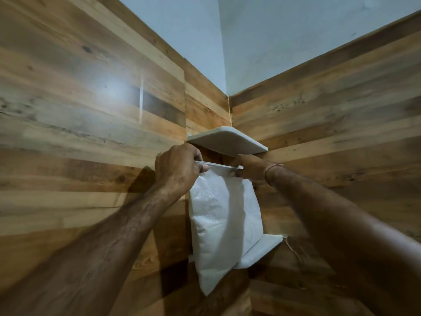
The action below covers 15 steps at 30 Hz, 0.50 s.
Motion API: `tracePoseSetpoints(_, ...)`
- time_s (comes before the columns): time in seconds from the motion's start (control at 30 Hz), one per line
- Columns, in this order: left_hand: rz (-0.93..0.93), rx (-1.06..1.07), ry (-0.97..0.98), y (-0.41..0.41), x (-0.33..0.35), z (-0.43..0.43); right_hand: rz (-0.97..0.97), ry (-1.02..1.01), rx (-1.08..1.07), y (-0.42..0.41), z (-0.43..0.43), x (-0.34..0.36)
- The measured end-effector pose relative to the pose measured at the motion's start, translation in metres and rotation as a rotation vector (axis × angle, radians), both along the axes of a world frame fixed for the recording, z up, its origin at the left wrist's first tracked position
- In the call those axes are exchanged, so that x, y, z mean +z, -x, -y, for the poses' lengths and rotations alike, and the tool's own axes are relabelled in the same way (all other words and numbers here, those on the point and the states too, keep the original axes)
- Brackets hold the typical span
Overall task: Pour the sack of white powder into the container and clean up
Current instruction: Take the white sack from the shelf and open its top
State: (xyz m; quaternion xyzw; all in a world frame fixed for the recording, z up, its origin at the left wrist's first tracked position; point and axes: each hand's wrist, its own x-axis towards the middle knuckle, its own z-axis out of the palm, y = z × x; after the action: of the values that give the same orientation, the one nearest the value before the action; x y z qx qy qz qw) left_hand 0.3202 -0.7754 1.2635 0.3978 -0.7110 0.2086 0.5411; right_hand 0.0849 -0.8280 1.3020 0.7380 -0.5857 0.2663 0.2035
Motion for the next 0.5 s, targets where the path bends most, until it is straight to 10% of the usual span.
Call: tracePoseSetpoints(0.5,-0.077,-0.138,-0.062,0.032,-0.023,-0.103,0.329,0.177,0.033,0.095,-0.172,-0.032)
